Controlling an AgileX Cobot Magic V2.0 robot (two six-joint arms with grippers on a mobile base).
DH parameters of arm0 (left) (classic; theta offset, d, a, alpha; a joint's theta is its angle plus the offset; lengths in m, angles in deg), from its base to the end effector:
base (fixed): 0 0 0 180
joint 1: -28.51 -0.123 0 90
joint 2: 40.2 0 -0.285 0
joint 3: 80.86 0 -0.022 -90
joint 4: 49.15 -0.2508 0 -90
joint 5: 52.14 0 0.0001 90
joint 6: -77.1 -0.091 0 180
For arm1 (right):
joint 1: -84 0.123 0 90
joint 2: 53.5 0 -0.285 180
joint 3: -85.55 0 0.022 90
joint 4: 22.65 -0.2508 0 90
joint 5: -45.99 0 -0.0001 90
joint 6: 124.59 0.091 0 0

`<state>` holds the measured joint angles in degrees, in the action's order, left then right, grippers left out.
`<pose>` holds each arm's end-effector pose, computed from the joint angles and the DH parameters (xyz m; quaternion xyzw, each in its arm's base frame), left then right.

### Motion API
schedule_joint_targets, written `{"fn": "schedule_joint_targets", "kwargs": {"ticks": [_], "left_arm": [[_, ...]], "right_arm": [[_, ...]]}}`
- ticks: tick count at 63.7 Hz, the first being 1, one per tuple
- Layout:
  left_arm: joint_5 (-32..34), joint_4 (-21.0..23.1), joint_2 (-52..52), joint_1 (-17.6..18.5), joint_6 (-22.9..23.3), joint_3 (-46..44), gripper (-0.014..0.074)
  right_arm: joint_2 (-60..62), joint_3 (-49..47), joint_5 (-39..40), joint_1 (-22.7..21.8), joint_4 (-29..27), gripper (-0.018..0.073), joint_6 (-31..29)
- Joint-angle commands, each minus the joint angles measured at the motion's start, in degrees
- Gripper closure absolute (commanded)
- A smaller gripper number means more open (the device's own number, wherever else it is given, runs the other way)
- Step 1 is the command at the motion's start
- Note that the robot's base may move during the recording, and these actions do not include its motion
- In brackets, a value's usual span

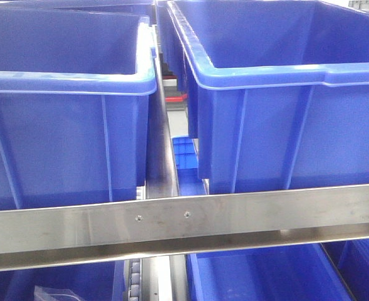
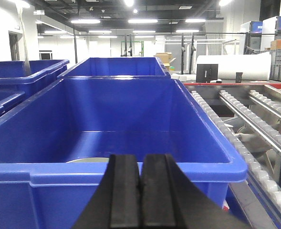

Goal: Place green plate on second shelf with right arm

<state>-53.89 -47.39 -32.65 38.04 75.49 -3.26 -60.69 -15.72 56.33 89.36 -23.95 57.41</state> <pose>0.0556 -0.0094 0.2084 0.0566 0.6854 -0.0616 0.7234 0.0538 0.0047 0.2210 -0.0095 0.6127 0.0583 0.7881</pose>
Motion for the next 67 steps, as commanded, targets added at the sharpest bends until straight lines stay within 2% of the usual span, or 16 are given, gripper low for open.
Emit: {"fn": "schedule_joint_targets", "kwargs": {"ticks": [1,67], "left_arm": [[5.1,0.2,-1.0,0.2,0.1,2.3,0.0466],[5.1,0.2,-1.0,0.2,0.1,2.3,0.0466]], "right_arm": [[1.1,-1.0,5.1,0.0,0.4,0.0512,-0.6],[1.1,-1.0,5.1,0.0,0.4,0.0512,-0.6]]}}
